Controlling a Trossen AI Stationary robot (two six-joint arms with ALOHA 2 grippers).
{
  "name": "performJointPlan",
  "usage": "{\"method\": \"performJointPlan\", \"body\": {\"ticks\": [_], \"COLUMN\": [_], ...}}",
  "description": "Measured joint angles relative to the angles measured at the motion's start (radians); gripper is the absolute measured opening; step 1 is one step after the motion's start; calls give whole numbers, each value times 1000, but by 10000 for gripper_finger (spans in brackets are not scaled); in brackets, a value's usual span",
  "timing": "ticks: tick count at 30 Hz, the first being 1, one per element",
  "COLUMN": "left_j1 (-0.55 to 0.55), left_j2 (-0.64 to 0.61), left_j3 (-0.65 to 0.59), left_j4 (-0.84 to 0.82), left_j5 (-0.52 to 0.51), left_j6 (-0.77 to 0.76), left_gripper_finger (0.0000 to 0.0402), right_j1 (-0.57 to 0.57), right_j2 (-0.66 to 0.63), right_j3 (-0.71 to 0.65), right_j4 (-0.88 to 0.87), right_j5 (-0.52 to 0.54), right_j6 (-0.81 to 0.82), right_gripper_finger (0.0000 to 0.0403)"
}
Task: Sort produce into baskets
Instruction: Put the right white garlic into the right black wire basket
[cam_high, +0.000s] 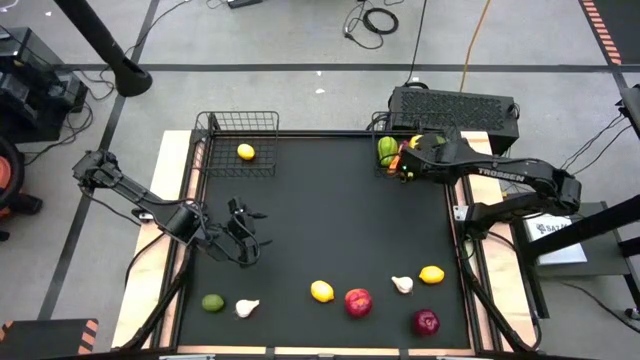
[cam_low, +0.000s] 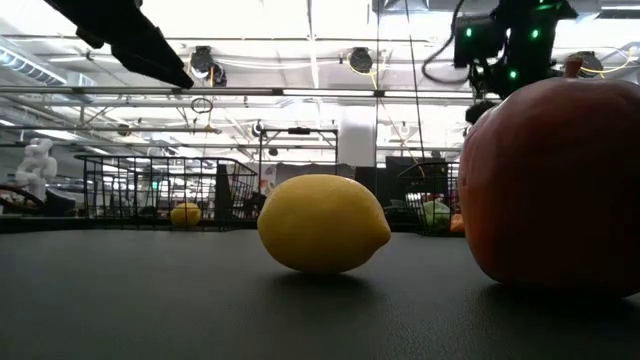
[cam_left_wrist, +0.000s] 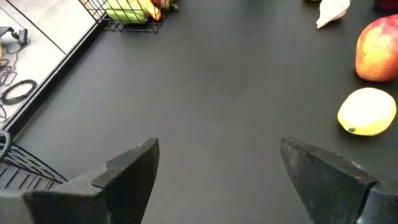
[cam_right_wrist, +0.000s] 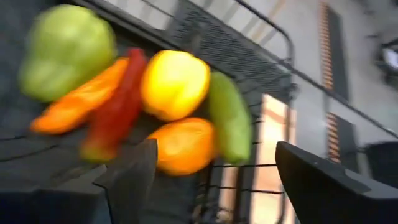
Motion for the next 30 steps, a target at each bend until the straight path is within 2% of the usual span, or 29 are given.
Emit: {"method": "performJointPlan", "body": {"ticks": [5, 10, 15, 21, 25, 30], "left_j1": [0, 0, 0, 0, 0, 0], "left_j2": [0, 10, 54, 142, 212, 291], "left_j3": [0, 0, 0, 0, 0, 0], "left_j4": [0, -2, 27, 160, 278, 364], "left_j5": [0, 0, 1, 42, 93, 123], "left_j6": [-3, -2, 5, 53, 87, 113], "left_gripper_finger": [343, 343, 343, 343, 343, 343], "right_j1": [150, 360, 547, 733, 847, 945], "right_j2": [-51, -102, -97, -50, 2, 68], "right_j3": [34, 34, 34, 34, 34, 34], "right_j4": [28, 71, 124, 209, 256, 259], "right_j5": [-57, -59, -69, -186, -301, -445], "right_j6": [38, 144, 186, 108, 64, 223], "right_gripper_finger": [317, 318, 318, 318, 318, 318]}}
